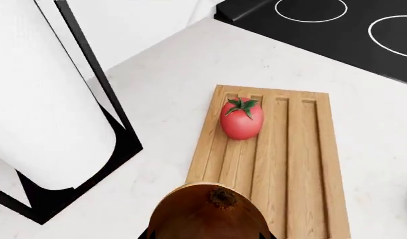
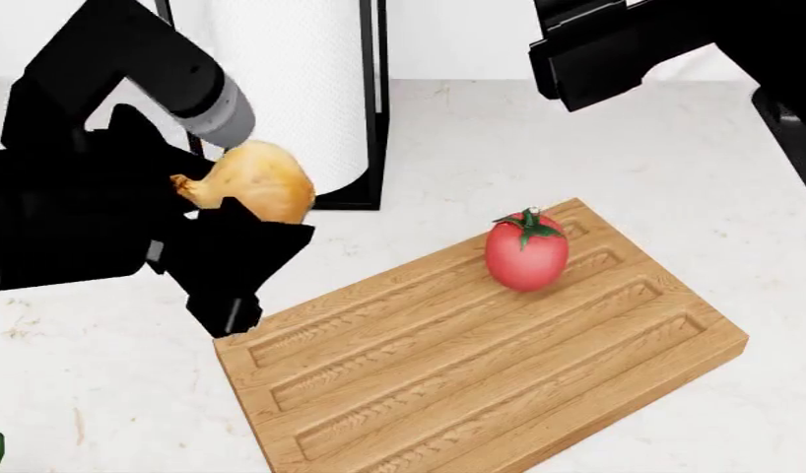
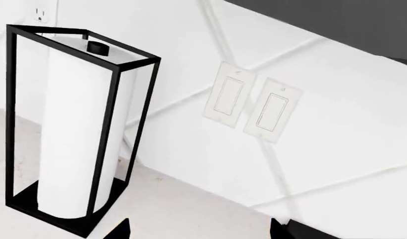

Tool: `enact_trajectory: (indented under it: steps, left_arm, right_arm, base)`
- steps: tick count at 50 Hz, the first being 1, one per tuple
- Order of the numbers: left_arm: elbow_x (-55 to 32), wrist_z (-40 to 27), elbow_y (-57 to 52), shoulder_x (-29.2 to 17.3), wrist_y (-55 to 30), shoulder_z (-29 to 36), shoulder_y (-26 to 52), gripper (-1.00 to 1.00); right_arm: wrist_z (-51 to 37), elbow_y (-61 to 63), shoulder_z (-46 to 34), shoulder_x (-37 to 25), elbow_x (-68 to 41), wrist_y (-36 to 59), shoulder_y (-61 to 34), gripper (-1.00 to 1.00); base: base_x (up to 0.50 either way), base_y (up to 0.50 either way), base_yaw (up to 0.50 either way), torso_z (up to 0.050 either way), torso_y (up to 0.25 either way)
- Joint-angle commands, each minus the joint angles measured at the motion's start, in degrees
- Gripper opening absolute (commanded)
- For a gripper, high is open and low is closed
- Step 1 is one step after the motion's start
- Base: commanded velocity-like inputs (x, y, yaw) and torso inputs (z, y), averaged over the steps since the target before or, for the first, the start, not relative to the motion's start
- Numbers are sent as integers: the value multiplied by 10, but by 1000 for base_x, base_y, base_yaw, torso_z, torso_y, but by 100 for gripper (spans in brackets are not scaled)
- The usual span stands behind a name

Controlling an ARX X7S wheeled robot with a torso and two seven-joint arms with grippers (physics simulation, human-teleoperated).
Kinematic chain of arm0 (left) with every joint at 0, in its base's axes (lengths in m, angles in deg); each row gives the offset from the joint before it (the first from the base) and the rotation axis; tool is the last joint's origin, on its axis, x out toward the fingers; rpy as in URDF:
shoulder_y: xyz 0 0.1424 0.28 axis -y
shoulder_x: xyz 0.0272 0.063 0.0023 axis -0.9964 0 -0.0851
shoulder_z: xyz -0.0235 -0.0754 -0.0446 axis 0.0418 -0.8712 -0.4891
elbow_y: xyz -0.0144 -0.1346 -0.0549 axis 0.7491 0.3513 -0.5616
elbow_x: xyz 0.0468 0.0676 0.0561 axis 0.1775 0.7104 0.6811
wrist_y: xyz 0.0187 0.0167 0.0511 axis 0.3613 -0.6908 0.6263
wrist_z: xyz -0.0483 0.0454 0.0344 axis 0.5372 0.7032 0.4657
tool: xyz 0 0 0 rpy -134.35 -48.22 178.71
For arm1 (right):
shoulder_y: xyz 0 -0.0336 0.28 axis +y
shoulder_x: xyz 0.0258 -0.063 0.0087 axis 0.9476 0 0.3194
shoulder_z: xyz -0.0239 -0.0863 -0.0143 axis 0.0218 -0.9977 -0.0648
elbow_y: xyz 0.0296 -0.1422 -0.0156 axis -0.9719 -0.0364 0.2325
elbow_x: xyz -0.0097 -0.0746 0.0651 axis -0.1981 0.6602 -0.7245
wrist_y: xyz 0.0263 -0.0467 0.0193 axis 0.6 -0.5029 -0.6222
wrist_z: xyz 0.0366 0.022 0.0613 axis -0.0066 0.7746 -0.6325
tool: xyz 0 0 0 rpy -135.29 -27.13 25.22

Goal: Place the avocado, onion, tomato and bell pepper on the cutting board.

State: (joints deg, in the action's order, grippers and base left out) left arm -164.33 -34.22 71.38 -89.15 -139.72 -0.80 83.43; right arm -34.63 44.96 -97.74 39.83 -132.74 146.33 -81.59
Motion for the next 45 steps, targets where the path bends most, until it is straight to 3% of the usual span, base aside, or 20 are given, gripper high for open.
enact_trajectory:
  steps: [1, 22, 23, 28, 45]
  left_arm:
    - [145, 114, 79, 69, 32, 92, 27, -100]
    - [160, 141, 199, 155, 52, 113, 29, -100]
    - [194, 153, 184, 151, 74, 133, 28, -100]
    - [190, 171, 235, 171, 78, 130, 36, -100]
    - [235, 202, 262, 196, 109, 175, 15, -100]
  right_arm:
    - [6, -12, -16, 12, 19, 13, -20, 100]
    - [25, -11, -28, 14, 36, 3, -12, 100]
    - [25, -10, -28, 14, 35, 3, -11, 100]
    - [23, -10, -29, 11, 36, 3, -9, 100]
    - [12, -2, -26, 3, 24, -2, 2, 100]
  base:
    - [0, 0, 0, 0, 0]
    - [0, 0, 0, 0, 0]
    - [0, 0, 0, 0, 0]
    - [0, 0, 0, 0, 0]
    - [0, 0, 0, 0, 1]
